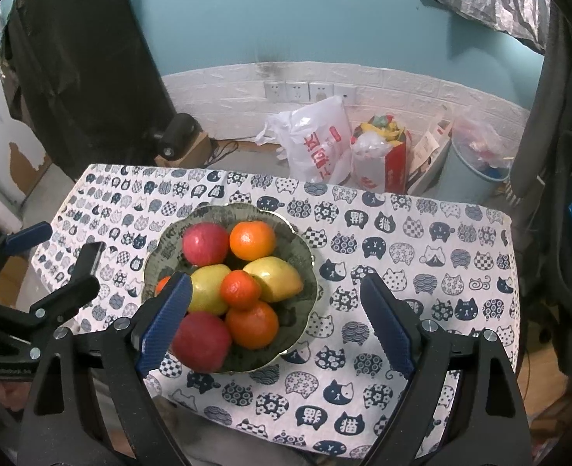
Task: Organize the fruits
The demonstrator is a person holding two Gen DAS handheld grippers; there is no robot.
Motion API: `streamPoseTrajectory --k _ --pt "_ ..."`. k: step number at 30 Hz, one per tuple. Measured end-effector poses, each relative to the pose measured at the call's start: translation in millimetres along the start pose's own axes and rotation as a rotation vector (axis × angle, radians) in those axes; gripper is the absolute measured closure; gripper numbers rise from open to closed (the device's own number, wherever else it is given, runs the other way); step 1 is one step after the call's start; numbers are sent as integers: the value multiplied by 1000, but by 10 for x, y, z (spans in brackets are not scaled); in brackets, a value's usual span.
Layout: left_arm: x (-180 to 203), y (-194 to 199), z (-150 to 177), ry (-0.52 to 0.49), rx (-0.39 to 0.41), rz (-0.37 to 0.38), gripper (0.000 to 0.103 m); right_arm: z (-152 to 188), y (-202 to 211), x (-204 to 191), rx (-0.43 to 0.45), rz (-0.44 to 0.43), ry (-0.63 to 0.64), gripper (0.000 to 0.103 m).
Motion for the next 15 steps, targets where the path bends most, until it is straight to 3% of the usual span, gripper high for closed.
streamPoseTrajectory --k 15 --pt "-109 -26 -2 42 -20 3 1 -64 8 -56 8 20 26 15"
Point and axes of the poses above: each gripper's, at about its wrist camera, not at the fingertips, and y roughly against the way its jaws point, x to its right, z to its underside, the point moved 6 cm from there along -y, roughly the way its jaws point, and after that the axes turned 6 degrees about -x, right-handed, at the moved point
